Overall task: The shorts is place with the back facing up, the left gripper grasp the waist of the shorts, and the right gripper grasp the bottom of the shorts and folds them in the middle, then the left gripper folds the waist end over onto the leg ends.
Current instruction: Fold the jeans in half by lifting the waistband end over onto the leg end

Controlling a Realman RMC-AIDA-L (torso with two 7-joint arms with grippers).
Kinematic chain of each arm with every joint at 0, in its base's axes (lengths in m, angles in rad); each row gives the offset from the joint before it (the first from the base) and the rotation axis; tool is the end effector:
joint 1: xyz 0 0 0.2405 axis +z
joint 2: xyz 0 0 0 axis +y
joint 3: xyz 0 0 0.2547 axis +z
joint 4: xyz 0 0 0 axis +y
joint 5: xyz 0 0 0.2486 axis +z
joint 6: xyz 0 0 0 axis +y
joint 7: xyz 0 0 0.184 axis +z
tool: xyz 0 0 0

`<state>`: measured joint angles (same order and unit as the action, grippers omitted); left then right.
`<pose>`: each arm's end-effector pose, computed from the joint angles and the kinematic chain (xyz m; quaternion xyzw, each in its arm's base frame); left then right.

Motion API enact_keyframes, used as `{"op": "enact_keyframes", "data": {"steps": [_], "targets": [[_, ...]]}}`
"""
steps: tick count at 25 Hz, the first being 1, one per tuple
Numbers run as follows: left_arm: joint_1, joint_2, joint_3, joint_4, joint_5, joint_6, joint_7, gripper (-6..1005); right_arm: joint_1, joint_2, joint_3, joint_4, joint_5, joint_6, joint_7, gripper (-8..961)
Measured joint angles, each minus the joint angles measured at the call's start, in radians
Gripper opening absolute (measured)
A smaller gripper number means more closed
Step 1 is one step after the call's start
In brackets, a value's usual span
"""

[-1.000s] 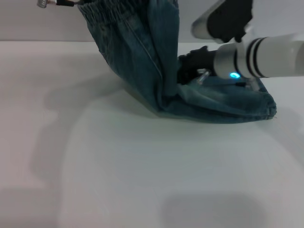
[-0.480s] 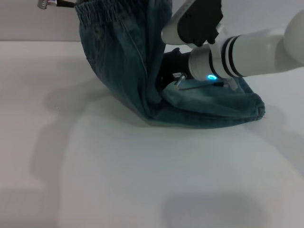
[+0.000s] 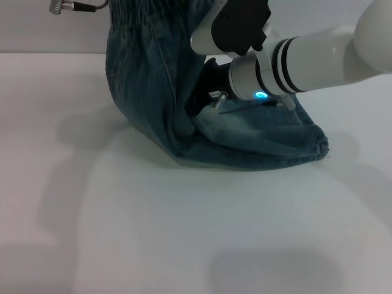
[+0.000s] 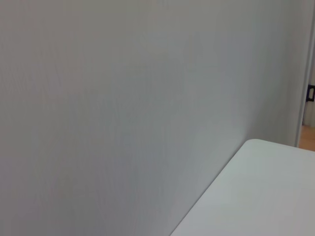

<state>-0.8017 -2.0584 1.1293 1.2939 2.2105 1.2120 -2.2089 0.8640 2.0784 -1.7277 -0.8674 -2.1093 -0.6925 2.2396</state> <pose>-0.0473 0.4889 0.0274 -0.9452 -0.1415 -0.1230 0.2671 0.0874 0.4714 -0.1507 -0.9634 0.1251 0.0212 0.2360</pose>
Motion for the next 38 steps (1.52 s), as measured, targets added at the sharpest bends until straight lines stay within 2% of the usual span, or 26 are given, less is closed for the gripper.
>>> {"op": "enact_keyframes", "data": {"steps": [7,13,20,30,38], "targets": [[0.005,0.0,0.006,-0.012,0.0,-0.007,0.002,58,-0.015,0.0,0.006,0.007,0.0,-0.005,0.0,595],[0.017,0.001,0.012,-0.03,0.0,-0.026,0.014,72,-0.089,-0.004,0.032,0.009,-0.003,0.0,0.0,595],[0.026,0.0,0.032,-0.052,0.0,-0.051,0.015,89,-0.17,-0.008,0.146,0.02,-0.009,0.029,-0.003,595],[0.009,-0.007,0.124,-0.068,-0.014,-0.062,-0.001,112,-0.345,-0.008,0.379,-0.117,-0.004,0.212,-0.073,595],[0.004,-0.008,0.236,-0.072,-0.034,-0.165,-0.062,131,-0.397,-0.006,0.44,-0.142,0.002,0.266,-0.074,594]]}}
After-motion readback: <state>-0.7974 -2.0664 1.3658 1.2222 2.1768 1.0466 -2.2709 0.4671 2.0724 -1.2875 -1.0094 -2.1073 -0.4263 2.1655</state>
